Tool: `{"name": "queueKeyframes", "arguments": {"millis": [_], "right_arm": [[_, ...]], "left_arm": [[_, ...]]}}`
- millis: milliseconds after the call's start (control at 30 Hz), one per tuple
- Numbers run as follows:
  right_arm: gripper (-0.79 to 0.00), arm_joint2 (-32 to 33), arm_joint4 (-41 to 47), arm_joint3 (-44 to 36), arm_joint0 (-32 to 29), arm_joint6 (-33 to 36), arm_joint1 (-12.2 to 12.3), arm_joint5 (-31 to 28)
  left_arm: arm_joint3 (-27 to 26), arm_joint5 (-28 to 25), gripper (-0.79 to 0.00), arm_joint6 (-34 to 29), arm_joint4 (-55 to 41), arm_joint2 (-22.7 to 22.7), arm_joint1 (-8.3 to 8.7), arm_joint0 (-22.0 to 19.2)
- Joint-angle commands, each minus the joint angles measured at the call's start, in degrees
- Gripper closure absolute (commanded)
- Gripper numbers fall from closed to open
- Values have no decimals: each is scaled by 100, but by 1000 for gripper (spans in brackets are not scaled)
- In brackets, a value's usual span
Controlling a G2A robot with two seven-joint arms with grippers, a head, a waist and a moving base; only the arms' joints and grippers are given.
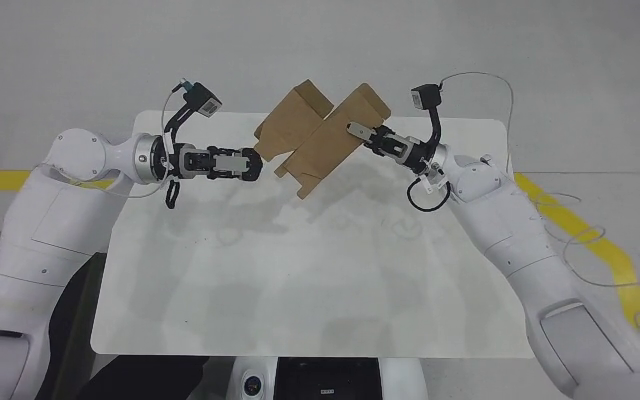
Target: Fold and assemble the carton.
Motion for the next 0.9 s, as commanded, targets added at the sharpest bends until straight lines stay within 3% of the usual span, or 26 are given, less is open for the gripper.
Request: {"name": "queueKeyframes", "arguments": {"millis": [0, 333, 400, 433, 600, 867], "right_arm": [[0, 9, -8, -25, -13, 23, -10, -9], [0, 16, -11, -204, -68, 126, -87, 16], [0, 26, -9, -208, -71, 149, -100, 4], [0, 33, -7, -202, -71, 160, -105, 1], [0, 65, -9, -171, -81, 217, -131, -11], [0, 121, -40, -134, -89, 282, -166, -4]], "left_arm": [[-20, 20, -785, 22, 20, -36, -5, 25], [98, 347, -776, 364, 228, 0, -111, 24], [144, 390, -576, 374, 220, 9, -136, 9], [169, 410, -536, 375, 224, 14, -148, 4], [302, 538, -505, 355, 240, 39, -203, -15], [511, 753, -332, 501, 886, 135, -268, -85]]}}
